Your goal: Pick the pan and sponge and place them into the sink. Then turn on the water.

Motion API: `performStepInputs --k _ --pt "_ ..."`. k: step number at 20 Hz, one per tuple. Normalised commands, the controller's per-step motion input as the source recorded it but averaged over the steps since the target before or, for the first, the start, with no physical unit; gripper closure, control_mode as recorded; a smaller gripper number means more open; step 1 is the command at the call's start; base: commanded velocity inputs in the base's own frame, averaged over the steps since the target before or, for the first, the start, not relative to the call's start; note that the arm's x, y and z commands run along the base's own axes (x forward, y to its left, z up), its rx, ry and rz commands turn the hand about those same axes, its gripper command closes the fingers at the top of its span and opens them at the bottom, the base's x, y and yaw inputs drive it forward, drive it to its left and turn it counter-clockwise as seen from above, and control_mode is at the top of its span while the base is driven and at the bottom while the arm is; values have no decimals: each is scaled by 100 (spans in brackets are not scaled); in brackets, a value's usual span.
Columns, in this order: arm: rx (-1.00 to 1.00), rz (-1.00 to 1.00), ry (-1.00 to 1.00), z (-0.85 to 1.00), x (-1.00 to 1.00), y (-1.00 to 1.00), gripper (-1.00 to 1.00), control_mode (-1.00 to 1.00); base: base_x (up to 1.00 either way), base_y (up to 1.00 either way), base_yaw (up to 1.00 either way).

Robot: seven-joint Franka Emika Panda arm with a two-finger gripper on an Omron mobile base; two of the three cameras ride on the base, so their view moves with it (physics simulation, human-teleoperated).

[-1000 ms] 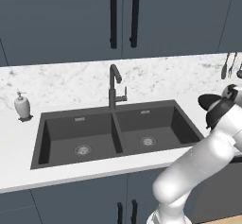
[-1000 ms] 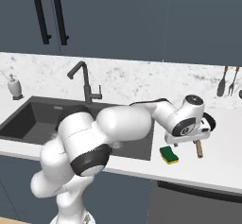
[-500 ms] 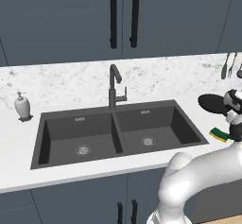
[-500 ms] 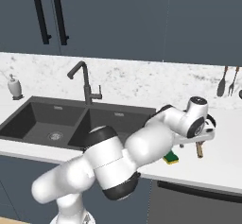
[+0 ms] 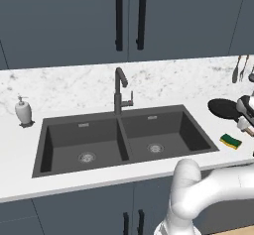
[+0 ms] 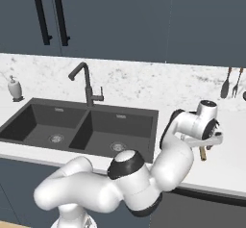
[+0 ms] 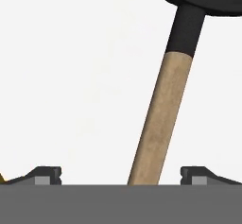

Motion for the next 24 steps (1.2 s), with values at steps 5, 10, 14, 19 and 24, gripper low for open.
performStepInputs --k 5,10,14,19,24 --pt "0 0 0 -26 11 -23 -100 -100 0 0 0" --pt "0 0 0 -31 5 -13 -100 -100 0 0 0" --pt "1 2 0 -39 2 -1 -100 -100 0 0 0" --pt "0 1 3 -41 1 -1 100 -100 0 0 0" --pt "0 0 8 -48 0 0 100 -100 0 0 0"
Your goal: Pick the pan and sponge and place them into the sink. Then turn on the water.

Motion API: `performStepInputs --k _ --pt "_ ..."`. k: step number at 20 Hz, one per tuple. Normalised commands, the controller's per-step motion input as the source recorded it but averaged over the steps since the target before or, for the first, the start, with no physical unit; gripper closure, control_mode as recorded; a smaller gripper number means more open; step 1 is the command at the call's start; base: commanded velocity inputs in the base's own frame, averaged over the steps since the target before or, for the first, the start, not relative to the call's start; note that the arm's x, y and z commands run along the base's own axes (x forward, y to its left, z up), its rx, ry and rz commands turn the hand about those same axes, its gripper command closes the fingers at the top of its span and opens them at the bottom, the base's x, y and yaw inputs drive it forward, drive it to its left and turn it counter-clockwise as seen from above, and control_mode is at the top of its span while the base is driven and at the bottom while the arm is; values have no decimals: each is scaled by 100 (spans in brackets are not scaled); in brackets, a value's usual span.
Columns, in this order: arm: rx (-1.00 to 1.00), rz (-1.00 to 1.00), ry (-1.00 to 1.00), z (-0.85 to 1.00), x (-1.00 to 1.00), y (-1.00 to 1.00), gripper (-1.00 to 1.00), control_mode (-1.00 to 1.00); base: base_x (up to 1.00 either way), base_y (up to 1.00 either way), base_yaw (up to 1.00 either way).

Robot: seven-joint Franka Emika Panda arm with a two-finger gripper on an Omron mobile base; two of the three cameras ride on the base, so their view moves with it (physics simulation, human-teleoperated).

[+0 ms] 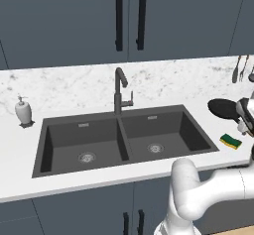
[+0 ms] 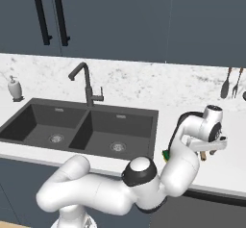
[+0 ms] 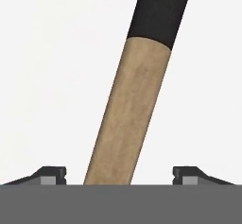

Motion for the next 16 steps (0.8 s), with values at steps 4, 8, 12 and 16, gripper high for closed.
performStepInputs --k 4,8,12,16 --pt "0 0 5 -57 0 0 100 -100 0 0 0" --pt "0 0 2 -65 0 0 100 -100 0 0 0" --pt "1 1 0 -71 0 21 100 -100 0 0 0" --pt "0 0 0 -65 0 53 100 -100 0 0 0"
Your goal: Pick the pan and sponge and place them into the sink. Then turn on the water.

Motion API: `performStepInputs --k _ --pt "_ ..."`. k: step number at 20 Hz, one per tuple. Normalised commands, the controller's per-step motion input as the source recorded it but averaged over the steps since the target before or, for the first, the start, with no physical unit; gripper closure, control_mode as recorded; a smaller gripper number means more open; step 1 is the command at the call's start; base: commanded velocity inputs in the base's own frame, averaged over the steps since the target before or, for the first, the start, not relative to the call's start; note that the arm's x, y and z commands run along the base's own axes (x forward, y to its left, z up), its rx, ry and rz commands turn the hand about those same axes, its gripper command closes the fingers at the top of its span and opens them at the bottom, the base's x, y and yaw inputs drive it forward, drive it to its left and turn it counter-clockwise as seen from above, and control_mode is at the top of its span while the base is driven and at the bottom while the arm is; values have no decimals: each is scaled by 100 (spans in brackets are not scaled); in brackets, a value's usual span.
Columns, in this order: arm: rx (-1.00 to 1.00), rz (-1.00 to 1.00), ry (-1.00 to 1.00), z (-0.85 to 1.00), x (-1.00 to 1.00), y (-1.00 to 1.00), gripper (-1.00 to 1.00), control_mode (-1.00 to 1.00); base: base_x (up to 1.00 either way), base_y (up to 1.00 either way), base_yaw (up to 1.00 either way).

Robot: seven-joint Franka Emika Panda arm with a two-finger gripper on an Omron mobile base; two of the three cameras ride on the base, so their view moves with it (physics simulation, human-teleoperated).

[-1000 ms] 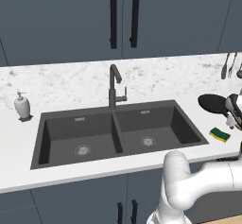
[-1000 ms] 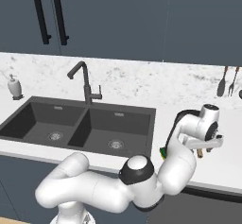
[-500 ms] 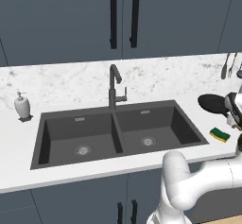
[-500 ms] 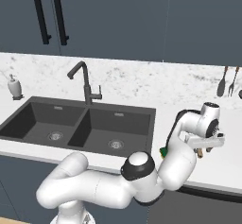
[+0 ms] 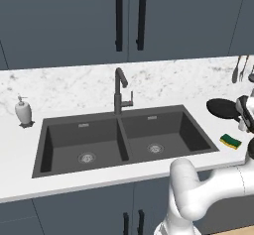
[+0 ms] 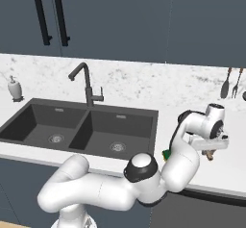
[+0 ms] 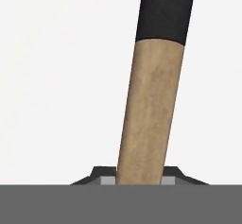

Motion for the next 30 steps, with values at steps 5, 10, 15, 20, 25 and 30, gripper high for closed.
performStepInputs --k 5,10,15,20,25,30 --pt "4 0 -4 -29 -17 44 100 -100 0 0 0" --pt "10 0 -22 6 -64 2 100 -100 0 0 0" --pt "12 0 -26 47 -60 0 100 -100 0 0 0" --pt "17 0 -17 74 -53 13 100 -100 0 0 0" --pt "17 0 -3 72 -52 31 100 -100 0 0 0" --pt "15 0 -1 62 -49 39 100 -100 0 0 0"
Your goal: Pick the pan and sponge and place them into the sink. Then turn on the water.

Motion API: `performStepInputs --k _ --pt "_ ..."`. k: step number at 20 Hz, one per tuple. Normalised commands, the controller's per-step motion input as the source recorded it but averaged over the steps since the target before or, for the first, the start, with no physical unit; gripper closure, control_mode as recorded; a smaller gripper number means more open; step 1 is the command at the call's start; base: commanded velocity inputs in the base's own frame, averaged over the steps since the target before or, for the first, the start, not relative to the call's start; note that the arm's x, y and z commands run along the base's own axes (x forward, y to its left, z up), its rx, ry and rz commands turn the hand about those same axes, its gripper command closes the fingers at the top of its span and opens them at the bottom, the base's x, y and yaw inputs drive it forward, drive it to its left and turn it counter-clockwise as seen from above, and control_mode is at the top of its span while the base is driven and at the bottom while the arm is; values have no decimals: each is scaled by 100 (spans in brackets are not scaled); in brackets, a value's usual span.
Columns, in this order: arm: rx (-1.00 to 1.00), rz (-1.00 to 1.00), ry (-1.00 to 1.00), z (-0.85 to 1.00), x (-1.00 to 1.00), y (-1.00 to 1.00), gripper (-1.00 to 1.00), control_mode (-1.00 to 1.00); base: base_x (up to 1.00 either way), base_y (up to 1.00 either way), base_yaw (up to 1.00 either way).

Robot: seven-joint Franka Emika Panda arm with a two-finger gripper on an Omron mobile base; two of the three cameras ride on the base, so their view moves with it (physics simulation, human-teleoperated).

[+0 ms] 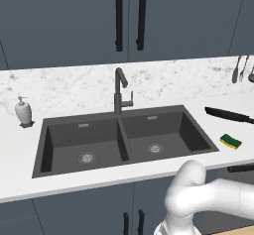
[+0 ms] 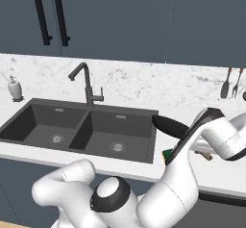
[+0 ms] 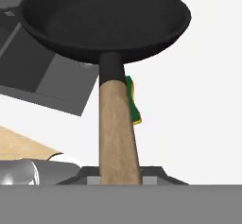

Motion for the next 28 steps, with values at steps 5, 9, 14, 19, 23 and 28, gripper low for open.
performStepInputs --k 5,9,14,19,23,28 --pt "16 0 -9 23 -26 71 100 -100 0 0 0" --pt "15 0 -22 2 -11 81 100 -100 0 0 0" --pt "13 0 -24 0 -1 87 100 -100 0 0 0" --pt "3 4 -16 2 1 80 100 -100 0 0 0" --pt "-7 28 0 0 24 64 100 -100 0 0 0" --pt "-10 52 -6 0 30 19 100 -100 0 0 0"
